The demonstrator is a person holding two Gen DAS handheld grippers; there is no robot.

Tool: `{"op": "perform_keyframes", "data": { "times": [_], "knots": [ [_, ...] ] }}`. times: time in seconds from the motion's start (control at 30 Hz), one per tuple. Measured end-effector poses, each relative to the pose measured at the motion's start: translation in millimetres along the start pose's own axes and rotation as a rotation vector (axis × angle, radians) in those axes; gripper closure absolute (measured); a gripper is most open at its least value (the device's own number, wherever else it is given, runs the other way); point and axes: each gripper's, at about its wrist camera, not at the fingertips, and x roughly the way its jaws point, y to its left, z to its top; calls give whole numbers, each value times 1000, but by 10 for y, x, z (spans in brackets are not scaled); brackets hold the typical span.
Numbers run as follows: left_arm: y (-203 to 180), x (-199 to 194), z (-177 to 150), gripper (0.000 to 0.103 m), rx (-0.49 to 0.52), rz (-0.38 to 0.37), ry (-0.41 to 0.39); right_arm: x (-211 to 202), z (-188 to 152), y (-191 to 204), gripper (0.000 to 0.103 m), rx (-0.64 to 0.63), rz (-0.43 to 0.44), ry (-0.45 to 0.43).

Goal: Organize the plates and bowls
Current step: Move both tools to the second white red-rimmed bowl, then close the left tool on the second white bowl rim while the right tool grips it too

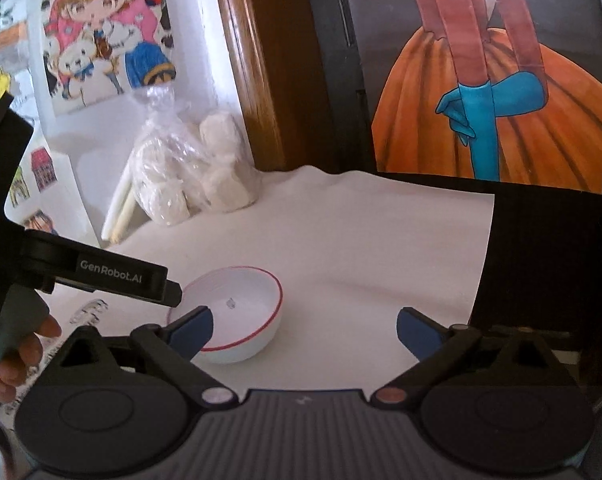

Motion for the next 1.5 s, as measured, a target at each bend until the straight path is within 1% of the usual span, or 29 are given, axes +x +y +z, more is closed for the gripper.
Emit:
{"op": "perform_keyframes", "data": {
  "times": [0.13, 0.3, 0.53, 0.63, 0.7, 0.77, 0.83, 0.93, 1.0, 1.13, 1.2, 1.23, 1.3, 1.33, 1.43, 1.5],
  "knots": [
    [-24, 99, 10, 1, 12, -3, 14, 119, -6, 13, 8, -16, -5, 21],
    [-30, 143, 13, 1, 6, -38, 15, 211, 0, 25, 14, -33, 3, 38],
    [-48, 176, 11, 2, 3, -40, 26, 273, 6, 39, 17, -33, 19, 55],
    [-41, 187, 12, 5, -4, -49, 33, 282, 11, 44, 19, -29, 19, 58],
    [-35, 191, 9, 13, -11, -65, 37, 278, 8, 43, 20, -25, 21, 58],
    [-32, 193, 4, 17, -16, -80, 43, 279, 7, 41, 21, -20, 24, 60],
    [-38, 191, -2, 19, -10, -94, 41, 282, 6, 37, 21, -17, 28, 61],
    [-63, 181, -11, 21, 4, -95, 32, 284, 2, 38, 25, -11, 38, 63],
    [-68, 186, -11, 27, 10, -101, 32, 287, 1, 39, 29, -5, 47, 64],
    [-58, 188, -25, 37, -5, -138, 41, 295, 1, 62, 39, 3, 64, 69],
    [-45, 180, -40, 46, -25, -164, 43, 301, 1, 72, 44, 11, 72, 70],
    [-40, 178, -47, 48, -34, -176, 44, 303, -3, 74, 45, 16, 76, 70],
    [-34, 176, -60, 56, -51, -201, 46, 308, -8, 72, 51, 29, 89, 72],
    [-33, 175, -65, 58, -56, -210, 46, 308, -10, 74, 52, 35, 94, 73],
    [-55, 161, -74, 68, -60, -233, 47, 318, -12, 80, 58, 49, 110, 80],
    [-86, 146, -76, 80, -48, -251, 45, 326, -9, 87, 64, 59, 124, 86]
  ]
}}
